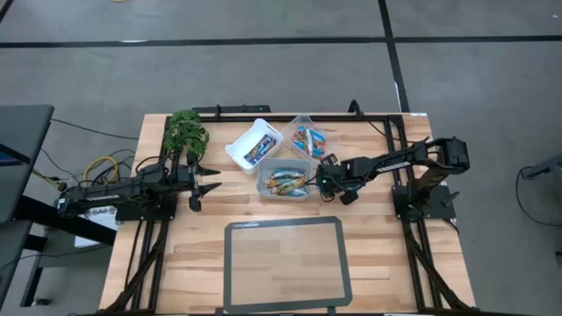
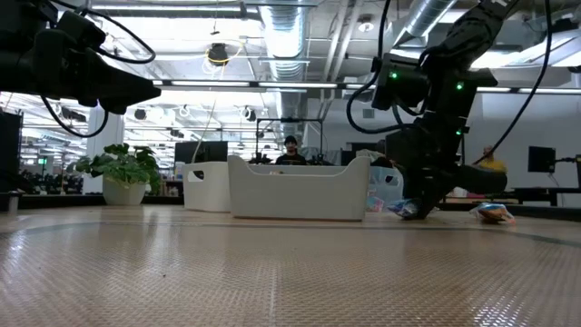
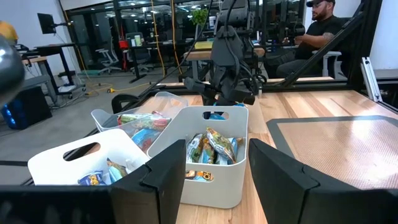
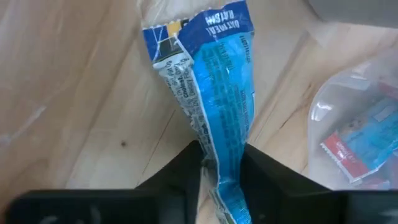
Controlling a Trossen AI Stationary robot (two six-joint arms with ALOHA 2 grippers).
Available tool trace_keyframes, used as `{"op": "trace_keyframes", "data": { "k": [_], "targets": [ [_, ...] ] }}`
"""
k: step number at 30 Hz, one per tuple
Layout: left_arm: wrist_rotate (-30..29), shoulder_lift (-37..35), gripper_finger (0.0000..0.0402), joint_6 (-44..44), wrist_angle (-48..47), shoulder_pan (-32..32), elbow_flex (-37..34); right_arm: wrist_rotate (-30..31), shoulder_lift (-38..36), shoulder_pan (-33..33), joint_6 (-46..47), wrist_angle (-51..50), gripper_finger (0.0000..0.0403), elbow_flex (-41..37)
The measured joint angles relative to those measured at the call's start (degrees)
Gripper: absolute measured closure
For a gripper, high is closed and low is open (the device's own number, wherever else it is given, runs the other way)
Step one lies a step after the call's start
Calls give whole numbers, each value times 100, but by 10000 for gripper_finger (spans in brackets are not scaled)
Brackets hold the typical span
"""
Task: Pick and place Granola Bars by type
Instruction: Put the blue granola bar into the white bin
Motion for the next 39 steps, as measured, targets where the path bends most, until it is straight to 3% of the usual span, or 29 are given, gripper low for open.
{"op": "trace_keyframes", "data": {
  "k": [9,14,19,26,31,39],
  "targets": [
    [0,0,233,0,0,0,-1,20,-334,246,244,170,364,-13],
    [0,0,233,0,0,-2,-1,45,-904,332,1112,261,376,-11],
    [-1,0,233,0,0,0,-1,462,-1456,328,1722,372,376,-11],
    [0,0,233,0,0,0,-1,558,-1707,359,1516,1902,371,-4],
    [-2,0,233,0,0,0,0,562,-1219,132,739,3031,375,384],
    [4,0,233,0,0,0,1,256,152,-297,-127,3261,368,2014]
  ]
}}
